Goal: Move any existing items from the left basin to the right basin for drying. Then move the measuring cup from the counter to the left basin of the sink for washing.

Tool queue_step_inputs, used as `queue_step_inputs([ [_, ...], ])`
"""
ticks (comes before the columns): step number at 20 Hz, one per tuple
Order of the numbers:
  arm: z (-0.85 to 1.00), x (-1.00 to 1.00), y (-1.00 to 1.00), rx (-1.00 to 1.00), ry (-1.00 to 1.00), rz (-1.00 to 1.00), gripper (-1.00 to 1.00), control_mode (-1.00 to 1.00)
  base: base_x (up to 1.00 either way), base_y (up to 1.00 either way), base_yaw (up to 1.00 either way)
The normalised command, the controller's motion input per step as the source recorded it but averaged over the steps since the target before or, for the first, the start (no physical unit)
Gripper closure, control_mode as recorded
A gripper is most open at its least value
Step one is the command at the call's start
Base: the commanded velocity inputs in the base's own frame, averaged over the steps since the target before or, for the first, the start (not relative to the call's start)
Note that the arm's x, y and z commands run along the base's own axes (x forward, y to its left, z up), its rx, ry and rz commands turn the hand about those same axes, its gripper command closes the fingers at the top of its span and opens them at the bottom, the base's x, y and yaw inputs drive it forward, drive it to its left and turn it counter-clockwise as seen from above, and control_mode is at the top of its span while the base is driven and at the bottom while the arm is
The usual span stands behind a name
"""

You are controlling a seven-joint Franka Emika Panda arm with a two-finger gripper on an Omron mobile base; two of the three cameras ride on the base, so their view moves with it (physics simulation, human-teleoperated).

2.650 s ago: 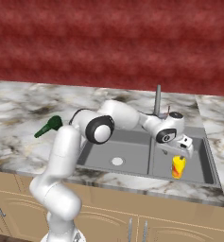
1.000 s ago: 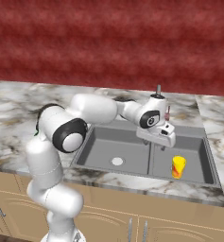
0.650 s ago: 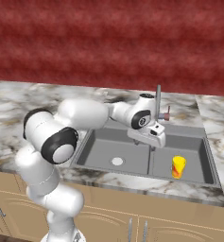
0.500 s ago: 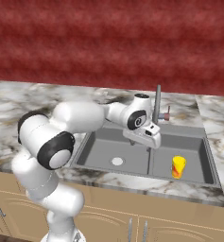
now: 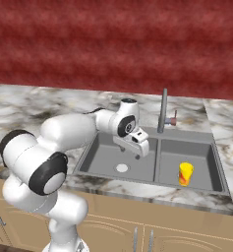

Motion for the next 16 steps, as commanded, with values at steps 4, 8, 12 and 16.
queue_step_inputs([
  [4, -0.07, -0.19, 0.30, 0.01, 0.05, 0.01, -1.00, -1.00, 0.00, 0.00, 0.00],
  [8, 0.00, -0.06, 0.46, 0.00, 0.00, 0.00, -1.00, -1.00, 0.00, 0.00, 0.00],
  [12, 0.00, -0.01, 0.51, 0.00, 0.00, 0.00, -1.00, -1.00, 0.00, 0.00, 0.00],
  [16, 0.05, -0.02, 0.63, -0.01, 0.00, 0.00, -1.00, -1.00, 0.00, 0.00, 0.00],
])
